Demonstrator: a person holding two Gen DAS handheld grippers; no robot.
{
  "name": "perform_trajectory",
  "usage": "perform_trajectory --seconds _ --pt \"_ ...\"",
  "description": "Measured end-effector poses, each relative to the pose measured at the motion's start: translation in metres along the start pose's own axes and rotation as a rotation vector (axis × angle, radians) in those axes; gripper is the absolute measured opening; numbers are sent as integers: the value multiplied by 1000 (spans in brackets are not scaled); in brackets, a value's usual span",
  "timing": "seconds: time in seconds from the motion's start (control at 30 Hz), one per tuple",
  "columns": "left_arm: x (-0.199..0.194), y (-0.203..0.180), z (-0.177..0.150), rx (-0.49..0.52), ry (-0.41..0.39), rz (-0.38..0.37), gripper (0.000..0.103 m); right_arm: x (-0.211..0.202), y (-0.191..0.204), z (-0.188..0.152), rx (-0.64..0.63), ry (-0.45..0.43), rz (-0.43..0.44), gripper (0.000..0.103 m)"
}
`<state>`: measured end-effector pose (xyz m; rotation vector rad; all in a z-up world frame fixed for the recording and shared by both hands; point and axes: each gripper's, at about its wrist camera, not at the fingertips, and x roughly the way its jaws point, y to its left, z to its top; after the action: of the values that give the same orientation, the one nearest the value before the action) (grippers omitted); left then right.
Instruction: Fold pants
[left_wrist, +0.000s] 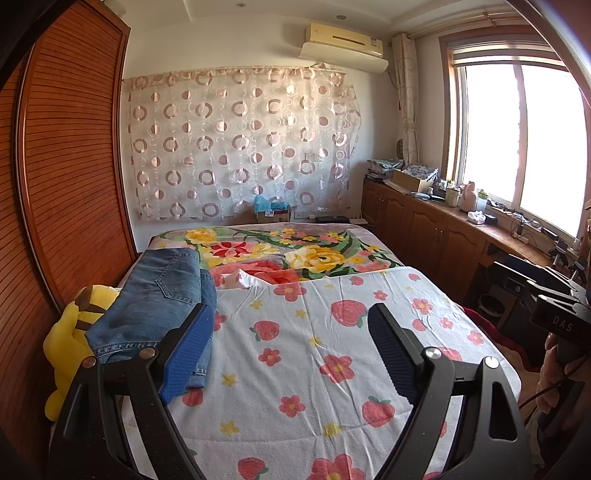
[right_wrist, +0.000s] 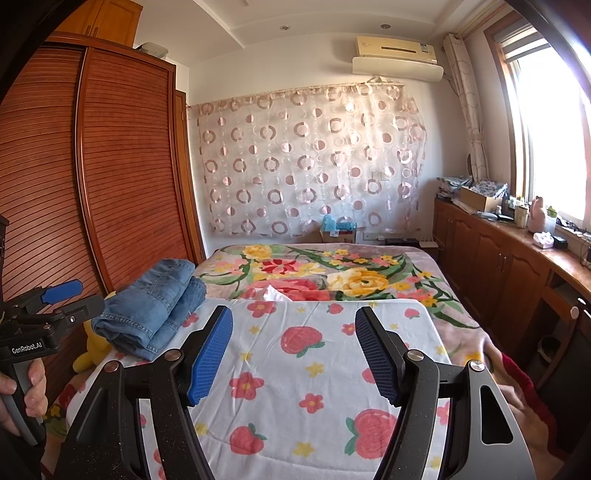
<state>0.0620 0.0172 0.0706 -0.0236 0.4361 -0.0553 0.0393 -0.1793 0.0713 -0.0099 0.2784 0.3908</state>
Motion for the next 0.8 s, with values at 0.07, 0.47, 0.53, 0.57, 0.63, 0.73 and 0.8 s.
perform_trajectory --seconds 0.07,0.47,0.53,0.57,0.63,0.73,0.8 --pt "0 0 0 0 -1 0 86 -1 0 0 2 1 0 71" --pt "-1 0 0 0 -3 -1 86 -2 -1 1 1 -1 -2 71" --pt "-1 -1 0 0 -3 -1 86 -2 -2 1 -1 -2 -2 71" --pt "-1 0 0 0 -3 -1 86 -3 -2 1 -1 -3 -2 71" --pt "-1 0 0 0 -3 -1 86 -3 -2 1 1 -3 0 71" --pt "0 0 0 -1 -3 -2 86 -3 -3 1 0 -3 -1 71" --pt "-1 -1 -1 0 -3 -3 86 -3 -3 1 1 -3 1 71"
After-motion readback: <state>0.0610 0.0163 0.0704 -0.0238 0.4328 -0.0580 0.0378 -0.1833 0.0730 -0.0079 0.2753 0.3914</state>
